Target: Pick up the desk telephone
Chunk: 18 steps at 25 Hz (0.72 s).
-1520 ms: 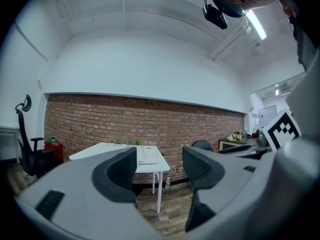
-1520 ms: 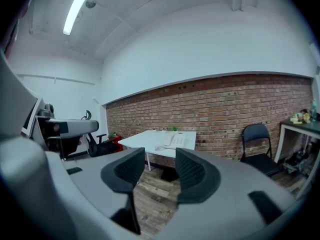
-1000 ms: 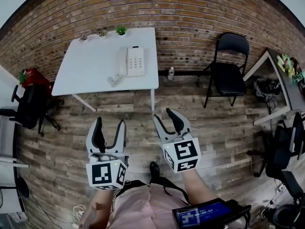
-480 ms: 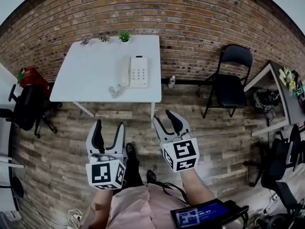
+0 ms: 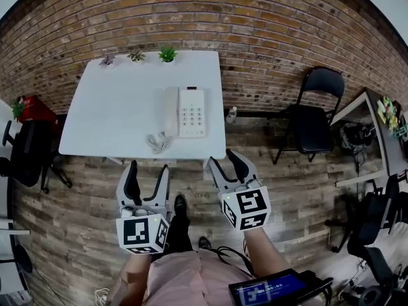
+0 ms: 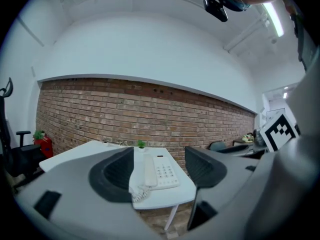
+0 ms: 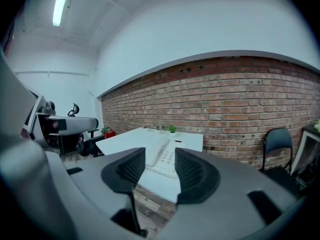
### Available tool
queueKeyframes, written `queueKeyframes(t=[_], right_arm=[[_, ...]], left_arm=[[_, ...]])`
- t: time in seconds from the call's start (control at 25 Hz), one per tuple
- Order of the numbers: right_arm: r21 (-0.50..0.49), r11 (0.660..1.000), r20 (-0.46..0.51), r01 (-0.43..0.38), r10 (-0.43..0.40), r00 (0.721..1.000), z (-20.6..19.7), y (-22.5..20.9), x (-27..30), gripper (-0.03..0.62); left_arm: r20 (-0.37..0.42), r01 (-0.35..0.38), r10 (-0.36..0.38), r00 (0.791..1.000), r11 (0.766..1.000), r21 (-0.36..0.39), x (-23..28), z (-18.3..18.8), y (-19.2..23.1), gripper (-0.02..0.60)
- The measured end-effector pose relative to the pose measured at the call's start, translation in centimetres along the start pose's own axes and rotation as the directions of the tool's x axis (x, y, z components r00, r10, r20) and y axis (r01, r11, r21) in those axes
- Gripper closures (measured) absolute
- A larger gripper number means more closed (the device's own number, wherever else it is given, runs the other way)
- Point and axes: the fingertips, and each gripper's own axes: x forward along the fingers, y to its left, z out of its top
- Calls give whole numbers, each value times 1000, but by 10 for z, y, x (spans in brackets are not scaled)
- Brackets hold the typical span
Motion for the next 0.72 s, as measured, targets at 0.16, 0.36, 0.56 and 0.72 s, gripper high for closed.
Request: queueKeyframes(t=[0.16, 0.36, 0.56, 0.72], right_arm=[[8, 1000, -5, 25, -24, 1000, 16, -10, 46, 404], [9, 997, 11, 78, -78, 997, 45, -29, 91, 404], [4, 993, 39, 119, -119, 992, 72, -42, 120, 404], [-1, 990, 55, 143, -142, 988, 88, -51, 132, 404]], left_arm=[[-15, 42, -42, 999, 999, -5, 50, 5, 25, 253], [-7, 105, -105, 994, 994, -8, 108, 22, 44, 244], [17, 155, -155, 988, 988, -6, 150, 42, 59, 242], [28, 182, -182, 983, 983, -1, 172, 55, 62, 242]])
